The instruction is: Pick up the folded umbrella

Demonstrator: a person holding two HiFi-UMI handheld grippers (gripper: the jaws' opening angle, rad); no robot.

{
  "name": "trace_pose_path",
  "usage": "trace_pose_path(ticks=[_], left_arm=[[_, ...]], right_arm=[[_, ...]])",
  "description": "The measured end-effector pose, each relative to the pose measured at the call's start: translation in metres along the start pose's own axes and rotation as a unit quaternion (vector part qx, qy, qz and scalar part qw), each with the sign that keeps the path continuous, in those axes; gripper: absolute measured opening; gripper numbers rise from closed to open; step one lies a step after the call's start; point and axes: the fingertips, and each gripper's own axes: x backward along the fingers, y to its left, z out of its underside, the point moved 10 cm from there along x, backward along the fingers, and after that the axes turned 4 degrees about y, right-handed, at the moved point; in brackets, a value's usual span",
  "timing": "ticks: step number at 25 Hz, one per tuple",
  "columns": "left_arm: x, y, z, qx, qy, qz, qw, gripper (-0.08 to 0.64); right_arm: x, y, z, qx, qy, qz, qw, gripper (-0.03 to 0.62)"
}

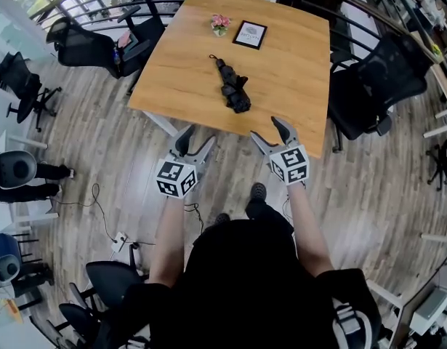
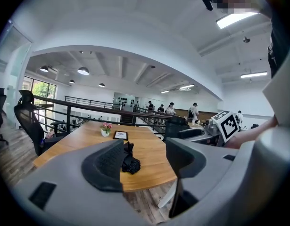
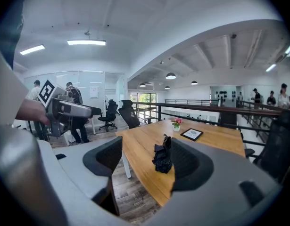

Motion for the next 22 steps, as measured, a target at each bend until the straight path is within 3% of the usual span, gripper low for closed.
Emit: trace_pose_path(ticks=[22], left_arm=[[-0.110,-0.002,-0.022,0.034,-0.016,-0.073,0.9966,0.281]], right_arm=[[-0.061,-0.123,-0.013,0.034,0.030,-0.085,0.995,0.327]])
